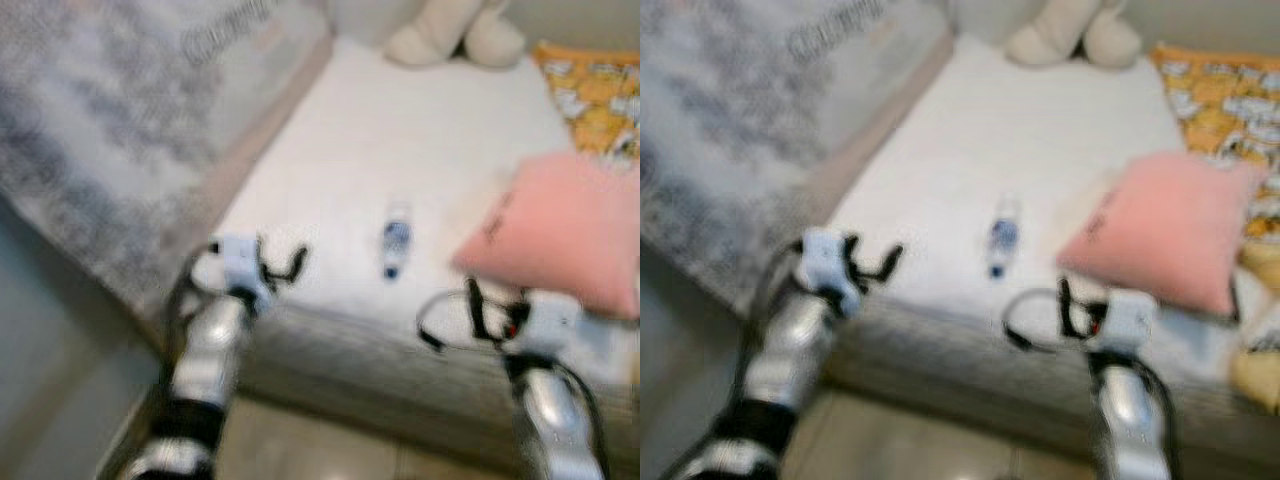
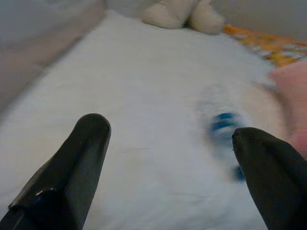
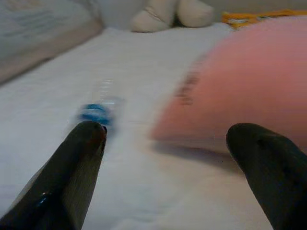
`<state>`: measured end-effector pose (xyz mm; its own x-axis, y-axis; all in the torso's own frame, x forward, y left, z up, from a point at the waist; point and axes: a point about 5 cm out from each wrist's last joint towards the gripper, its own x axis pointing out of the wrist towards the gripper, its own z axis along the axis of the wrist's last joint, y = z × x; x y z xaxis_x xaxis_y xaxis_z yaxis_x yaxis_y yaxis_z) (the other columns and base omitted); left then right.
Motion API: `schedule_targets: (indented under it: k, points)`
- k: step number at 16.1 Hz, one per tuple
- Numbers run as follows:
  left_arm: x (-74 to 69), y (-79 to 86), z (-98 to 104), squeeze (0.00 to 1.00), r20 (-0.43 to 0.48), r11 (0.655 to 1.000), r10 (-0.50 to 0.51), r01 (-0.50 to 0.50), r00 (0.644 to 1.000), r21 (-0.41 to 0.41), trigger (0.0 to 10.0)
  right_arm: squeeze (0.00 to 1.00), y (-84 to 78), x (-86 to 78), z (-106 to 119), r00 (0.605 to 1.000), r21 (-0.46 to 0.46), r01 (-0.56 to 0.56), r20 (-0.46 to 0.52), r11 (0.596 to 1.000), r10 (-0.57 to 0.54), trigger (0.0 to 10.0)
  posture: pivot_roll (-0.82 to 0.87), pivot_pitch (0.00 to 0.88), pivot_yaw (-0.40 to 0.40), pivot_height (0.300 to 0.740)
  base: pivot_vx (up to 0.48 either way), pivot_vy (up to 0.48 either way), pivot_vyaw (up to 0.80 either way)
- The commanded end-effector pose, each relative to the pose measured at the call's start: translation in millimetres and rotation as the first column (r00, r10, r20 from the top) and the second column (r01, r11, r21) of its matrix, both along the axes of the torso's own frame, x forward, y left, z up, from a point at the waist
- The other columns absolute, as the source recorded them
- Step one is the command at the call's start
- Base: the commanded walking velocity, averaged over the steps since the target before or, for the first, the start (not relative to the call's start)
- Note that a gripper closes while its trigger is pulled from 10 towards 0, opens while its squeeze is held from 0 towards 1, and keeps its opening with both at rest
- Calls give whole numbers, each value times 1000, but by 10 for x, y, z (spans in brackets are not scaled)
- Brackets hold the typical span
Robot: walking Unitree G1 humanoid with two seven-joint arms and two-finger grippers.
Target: Clean up the room
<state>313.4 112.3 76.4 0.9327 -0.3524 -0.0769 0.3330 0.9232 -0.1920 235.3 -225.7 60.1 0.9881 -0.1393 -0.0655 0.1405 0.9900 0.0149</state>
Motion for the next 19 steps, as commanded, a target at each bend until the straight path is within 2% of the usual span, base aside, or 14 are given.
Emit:
schedule_targets:
  k: [1, 3, 5, 11, 15, 19]
  points:
    - [45, 104, 51, 0, 15, 999, 35, -36, 999, 18, 10000, 0, 65, 36, 39, 1000, -3, -23, 21, 1000, 23, 10000, -112, 0, 31, 740, 382, -270, 0]
    - [70, 146, 49, 0, 22, 996, 57, -58, 998, 61, 10000, 0, 75, 38, 32, 999, -5, -28, 17, 1000, 28, 10000, -109, 0, 29, 740, 0, 0, 0]
    - [71, 117, 120, 0, 62, 1000, 9, -10, 998, 24, 10000, 0, 81, 49, 32, 999, -7, -32, 14, 999, 32, 10000, -108, 0, 30, 740, 141, 0, 0]
    - [104, 135, 140, 0, 54, 999, 40, -40, 998, 3, 10000, 0, 112, 99, 46, 999, -12, -49, 18, 999, 49, 10000, -102, 0, 33, 740, 473, 0, 0]
    - [99, 123, 158, 0, 57, 999, 33, -32, 998, -20, 10000, 0, 105, 130, 54, 998, -16, -59, 19, 998, 60, 10000, -94, 0, 26, 740, 279, 388, 0]
    - [94, 113, 179, 0, 64, 999, 24, -22, 998, -39, 10000, 0, 132, 194, 88, 997, -7, -74, 29, 997, 74, 10000, -88, 0, 24, 740, 0, 466, 0]
